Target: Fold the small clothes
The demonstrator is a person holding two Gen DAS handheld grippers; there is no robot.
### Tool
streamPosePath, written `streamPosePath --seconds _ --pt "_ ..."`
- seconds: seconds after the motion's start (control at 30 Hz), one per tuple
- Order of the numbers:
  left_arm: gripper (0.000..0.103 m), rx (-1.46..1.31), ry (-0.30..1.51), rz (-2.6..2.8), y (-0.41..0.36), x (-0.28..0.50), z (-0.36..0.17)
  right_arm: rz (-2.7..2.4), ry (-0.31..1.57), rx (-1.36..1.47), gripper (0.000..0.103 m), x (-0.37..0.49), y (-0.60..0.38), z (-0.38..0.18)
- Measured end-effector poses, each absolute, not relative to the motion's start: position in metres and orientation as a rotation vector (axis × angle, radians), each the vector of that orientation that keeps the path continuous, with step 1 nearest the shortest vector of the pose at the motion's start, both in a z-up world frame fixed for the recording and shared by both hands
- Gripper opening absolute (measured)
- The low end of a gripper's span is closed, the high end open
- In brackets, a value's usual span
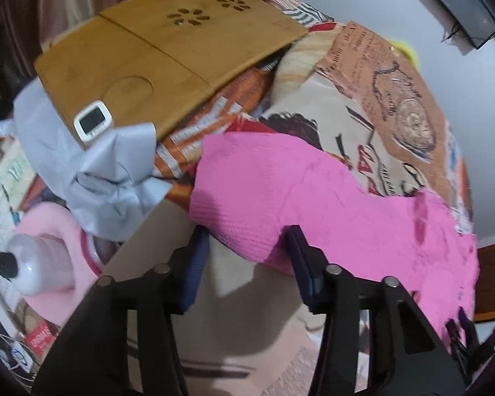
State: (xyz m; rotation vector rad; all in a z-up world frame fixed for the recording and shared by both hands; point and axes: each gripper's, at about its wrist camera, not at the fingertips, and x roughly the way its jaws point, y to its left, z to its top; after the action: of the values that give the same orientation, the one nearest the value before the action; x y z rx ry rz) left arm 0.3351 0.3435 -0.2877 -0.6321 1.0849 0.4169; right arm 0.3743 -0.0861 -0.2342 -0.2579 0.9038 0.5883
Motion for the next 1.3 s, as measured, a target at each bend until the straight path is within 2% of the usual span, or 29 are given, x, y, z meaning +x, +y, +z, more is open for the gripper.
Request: streamPosePath --seconds 0.03,0.1,0.13,0.3,0.43,0.67,0.83,1.0,1.3 --pt "0.034 -0.596 1.080 0.440 0.341 0.338 -0.285 0.591 0.903 -0.255 0.066 0.374 -0.086 -0.235" --pt "0.008 -0.532 1.073 0.477 0.340 0.342 -0.282 0.592 0.902 -0.256 0.068 0.373 -0.085 -0.235" --pt "0.007 -0.510 1.073 0.489 0.339 0.344 -0.281 0.590 0.902 -0.258 0.068 0.373 -0.084 -0.234" --pt "0.006 -0.402 1.052 0.538 0.329 0.351 -0.269 0.599 0.921 -0.230 0.068 0.372 -0.091 -0.227" --pt "0.006 -0.412 0.995 0.490 0.315 0.352 -0.236 0.595 0.906 -0.188 0.068 0.367 -0.105 -0.218" --pt "0.006 -0.260 0.812 0.352 0.244 0.376 -0.141 0.583 0.877 -0.163 0.068 0.363 -0.123 -0.207" --pt "0.006 -0.159 0.727 0.210 0.171 0.400 -0.100 0.591 0.861 -0.121 0.068 0.366 -0.134 -0.203" --pt "0.006 -0.070 0.732 0.045 0.094 0.417 -0.098 0.594 0.841 -0.082 0.068 0.370 -0.147 -0.198" --pt "0.007 0.015 0.933 -0.181 -0.007 0.446 -0.167 0.587 0.839 -0.028 0.068 0.374 -0.170 -0.197"
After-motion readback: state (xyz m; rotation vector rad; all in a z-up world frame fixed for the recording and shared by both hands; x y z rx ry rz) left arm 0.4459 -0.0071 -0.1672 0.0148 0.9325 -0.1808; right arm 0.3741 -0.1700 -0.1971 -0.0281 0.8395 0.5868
